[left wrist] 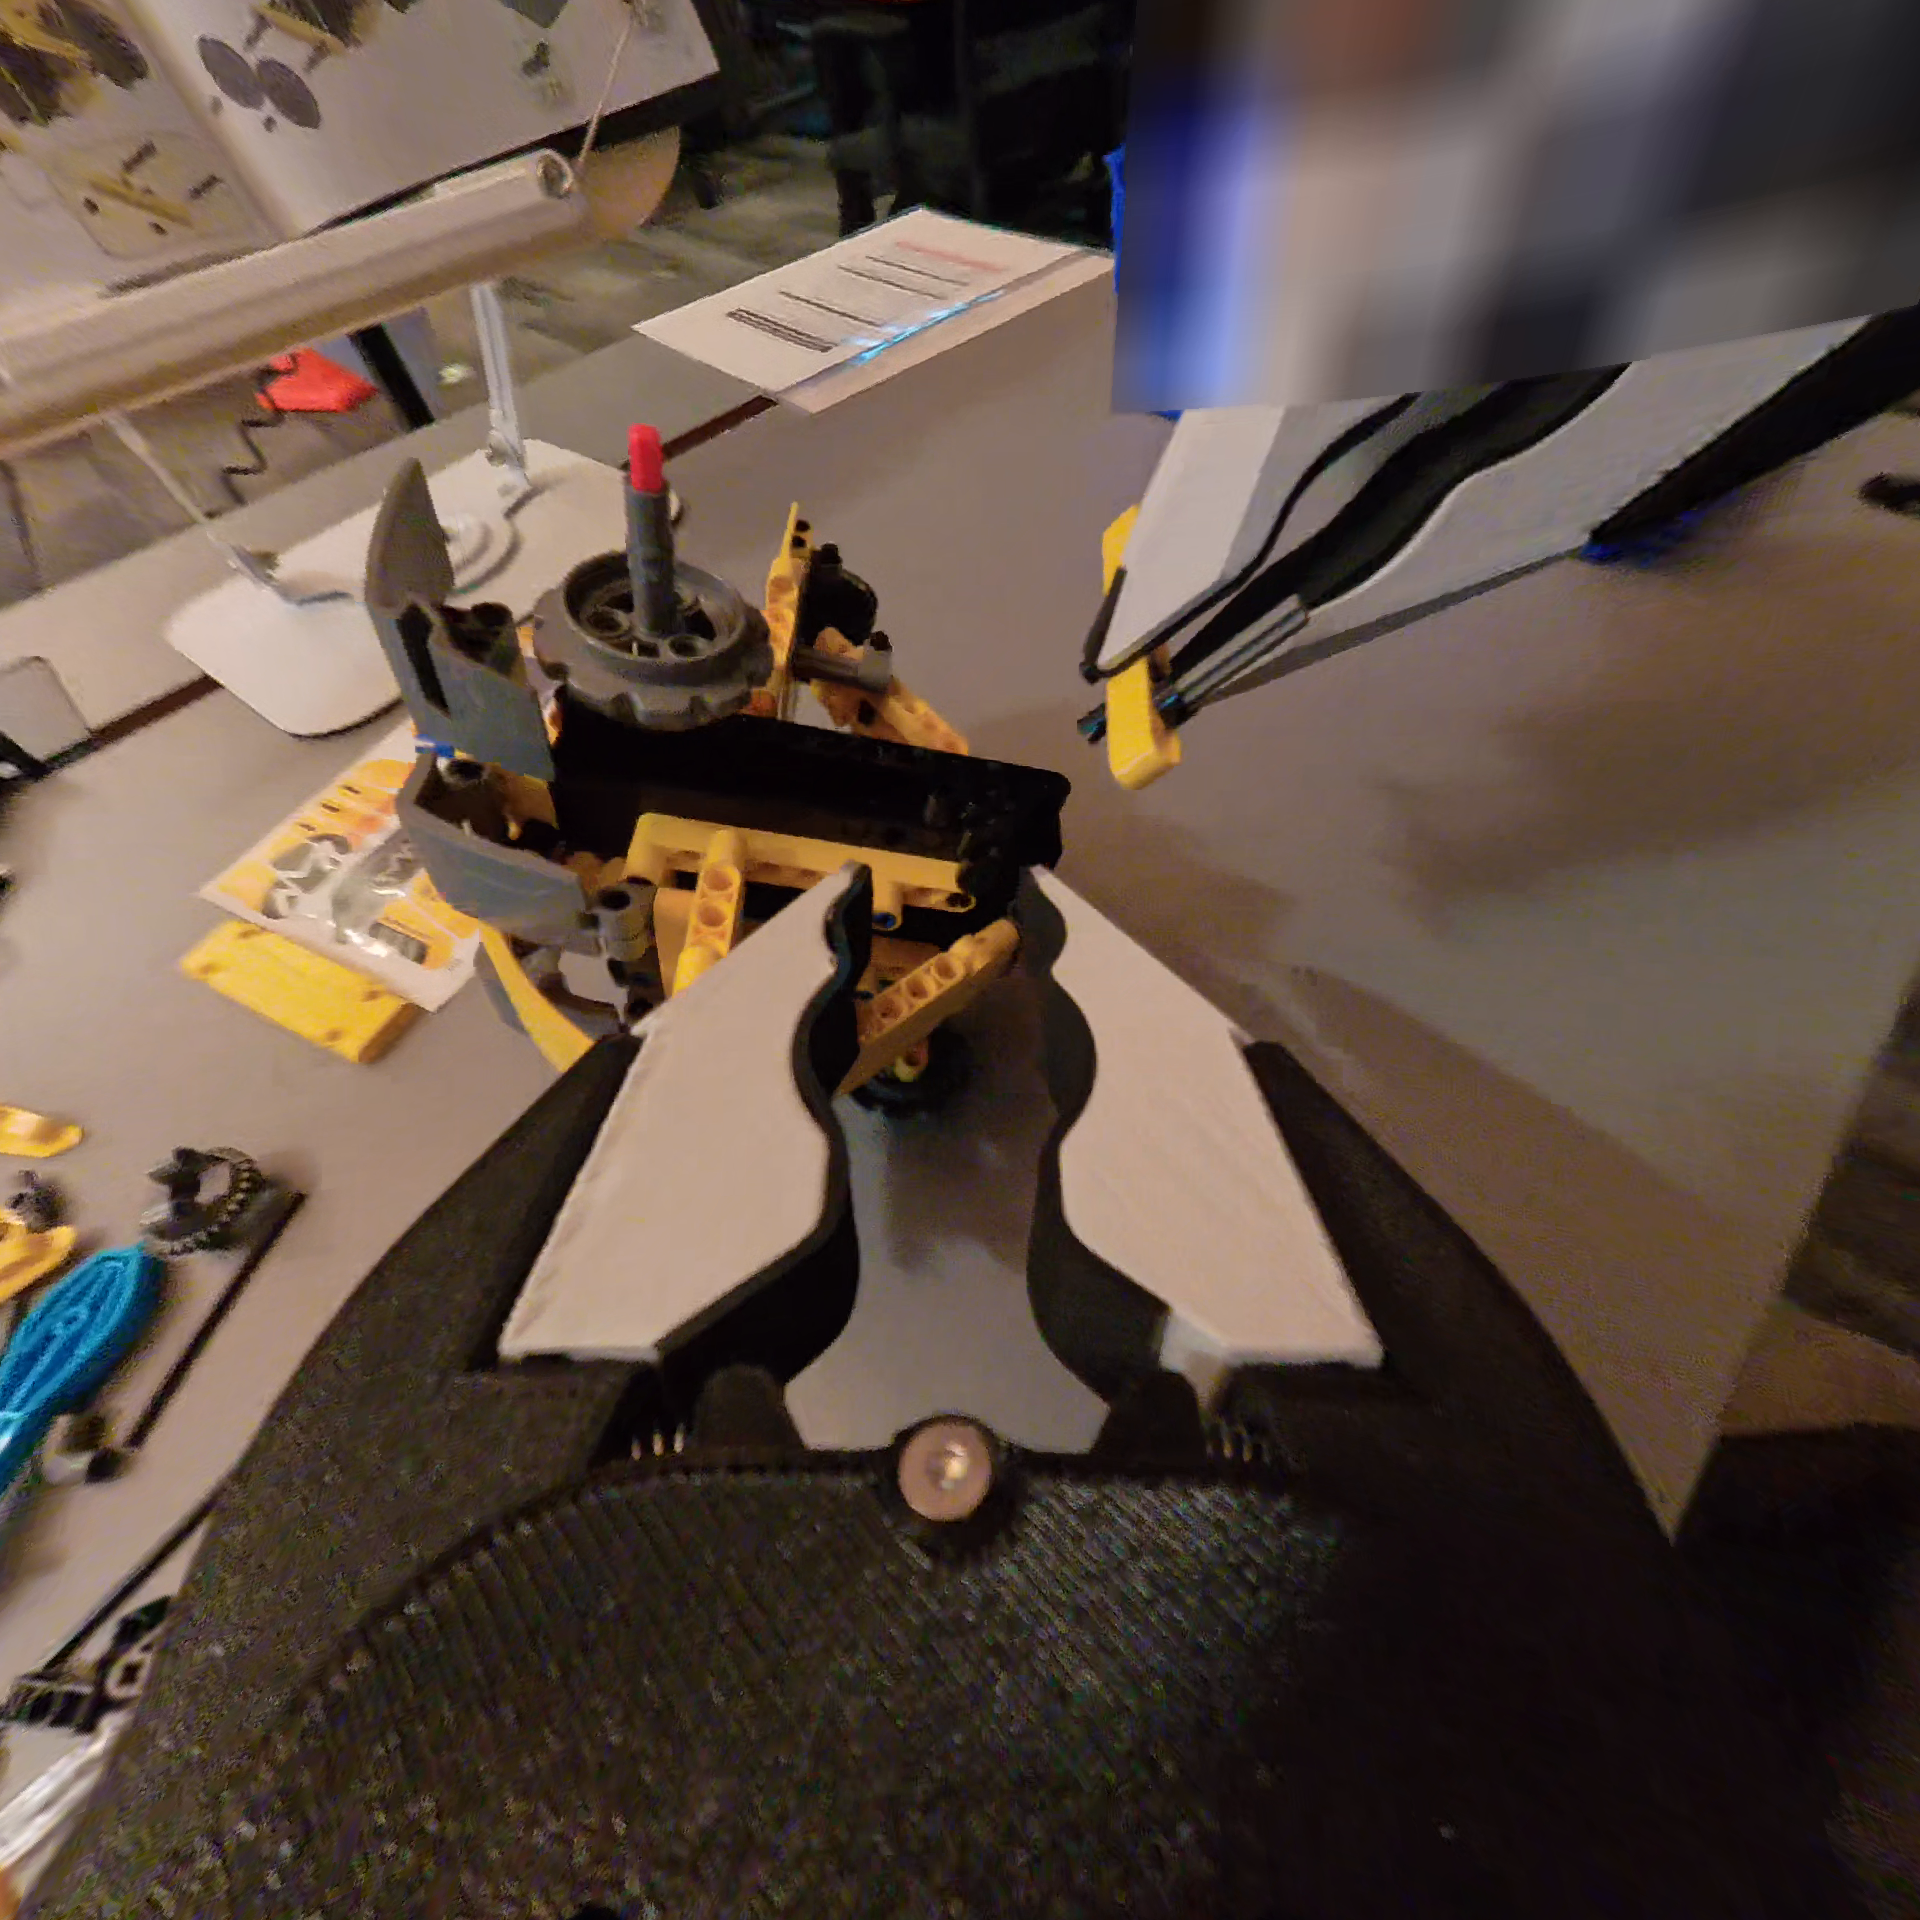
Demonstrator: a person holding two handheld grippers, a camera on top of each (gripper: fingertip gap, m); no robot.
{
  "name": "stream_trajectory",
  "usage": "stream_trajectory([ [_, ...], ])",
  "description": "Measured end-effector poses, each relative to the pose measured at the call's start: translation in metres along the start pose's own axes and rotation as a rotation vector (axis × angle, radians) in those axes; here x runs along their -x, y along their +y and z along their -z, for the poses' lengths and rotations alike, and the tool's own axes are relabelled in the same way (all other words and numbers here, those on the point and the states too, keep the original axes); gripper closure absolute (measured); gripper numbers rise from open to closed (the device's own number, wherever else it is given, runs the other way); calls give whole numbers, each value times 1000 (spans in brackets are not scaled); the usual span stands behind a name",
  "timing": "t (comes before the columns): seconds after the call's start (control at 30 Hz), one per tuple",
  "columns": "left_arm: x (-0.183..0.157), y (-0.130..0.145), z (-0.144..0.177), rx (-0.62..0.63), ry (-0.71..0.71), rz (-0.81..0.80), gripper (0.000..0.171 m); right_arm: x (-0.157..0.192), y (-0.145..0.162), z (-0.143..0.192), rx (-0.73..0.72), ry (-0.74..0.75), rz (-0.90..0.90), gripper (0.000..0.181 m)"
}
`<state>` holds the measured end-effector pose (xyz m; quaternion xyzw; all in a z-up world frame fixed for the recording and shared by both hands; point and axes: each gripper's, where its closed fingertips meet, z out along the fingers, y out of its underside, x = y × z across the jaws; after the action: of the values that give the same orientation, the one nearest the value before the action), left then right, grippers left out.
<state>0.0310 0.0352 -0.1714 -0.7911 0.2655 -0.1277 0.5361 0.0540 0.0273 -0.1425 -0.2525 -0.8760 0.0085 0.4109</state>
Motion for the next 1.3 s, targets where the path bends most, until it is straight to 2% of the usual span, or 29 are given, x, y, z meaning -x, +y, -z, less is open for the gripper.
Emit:
stream_trajectory([
  [0.2, -1, 8, -12, 10, -79, -105, 151, 0, 1, -12, -60, -91, 63, 175],
  [0.3, -2, 6, -12, -26, -116, -166, 162, 2, 5, -16, -73, -126, 87, 174],
  [0.47, -5, 1, -16, -76, -149, -246, 167, 4, 8, -22, -86, -177, 82, 174],
  [0.7, -8, 1, -17, -106, -57, -158, 167, 5, 11, -25, -103, -246, 47, 174],
  [0.87, -8, 1, -17, -107, -70, -197, 168, 6, 11, -25, -116, -343, 8, 174],
  [1.13, -7, 1, -17, -117, -43, -176, 168, 4, 12, -28, -94, -517, -76, 175],
  [1.3, -2, 1, -17, -120, -21, -113, 169, 1, 12, -32, -80, -519, -88, 174],
])
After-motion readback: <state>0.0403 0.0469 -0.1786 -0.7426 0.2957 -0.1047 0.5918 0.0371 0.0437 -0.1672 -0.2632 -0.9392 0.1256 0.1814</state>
